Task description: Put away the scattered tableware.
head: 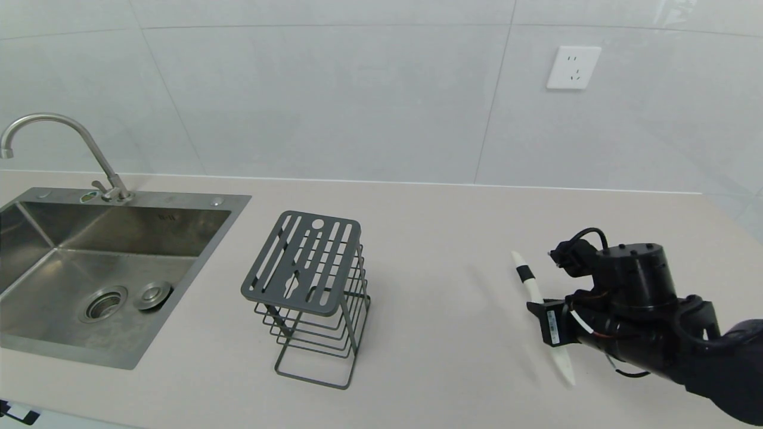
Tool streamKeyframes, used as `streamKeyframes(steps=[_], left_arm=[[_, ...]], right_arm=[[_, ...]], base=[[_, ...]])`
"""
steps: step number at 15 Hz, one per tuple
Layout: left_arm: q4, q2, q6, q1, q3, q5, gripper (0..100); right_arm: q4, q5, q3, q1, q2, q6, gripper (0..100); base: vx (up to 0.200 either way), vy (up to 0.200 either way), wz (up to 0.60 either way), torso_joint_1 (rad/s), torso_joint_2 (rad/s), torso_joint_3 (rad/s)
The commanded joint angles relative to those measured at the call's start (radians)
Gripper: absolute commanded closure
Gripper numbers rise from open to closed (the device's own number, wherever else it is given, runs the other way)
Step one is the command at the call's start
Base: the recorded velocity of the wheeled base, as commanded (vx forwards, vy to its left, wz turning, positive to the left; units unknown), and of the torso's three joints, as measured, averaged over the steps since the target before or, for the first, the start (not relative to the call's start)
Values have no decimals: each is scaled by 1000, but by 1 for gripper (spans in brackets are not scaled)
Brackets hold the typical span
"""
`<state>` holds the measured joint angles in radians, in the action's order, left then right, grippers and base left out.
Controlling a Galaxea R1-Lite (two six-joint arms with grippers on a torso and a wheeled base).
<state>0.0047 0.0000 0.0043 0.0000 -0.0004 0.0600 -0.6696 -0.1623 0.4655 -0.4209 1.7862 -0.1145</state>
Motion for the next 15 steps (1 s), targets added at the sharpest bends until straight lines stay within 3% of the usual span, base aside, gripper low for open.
streamKeyframes(steps=[1, 6, 13, 14, 15], left_arm=[[0, 2, 0, 0, 0, 0, 0], [0, 2, 0, 0, 0, 1, 0], [-2, 2, -1, 0, 0, 9, 0], [-2, 2, 0, -2, -1, 9, 0], [-2, 2, 0, -2, 0, 9, 0]], right_arm=[[-5, 3, 22, -18, -149, 42, 100], [-73, 109, 12, -56, -272, 73, 100], [-734, 331, -91, -113, -91, 82, 100], [-901, 359, -100, -130, 29, 79, 100], [-901, 380, -99, -144, 65, 81, 100]], base=[[0, 0, 0, 0, 0, 0], [0, 0, 0, 0, 0, 0], [0, 0, 0, 0, 0, 0], [0, 0, 0, 0, 0, 0], [0, 0, 0, 0, 0, 0]])
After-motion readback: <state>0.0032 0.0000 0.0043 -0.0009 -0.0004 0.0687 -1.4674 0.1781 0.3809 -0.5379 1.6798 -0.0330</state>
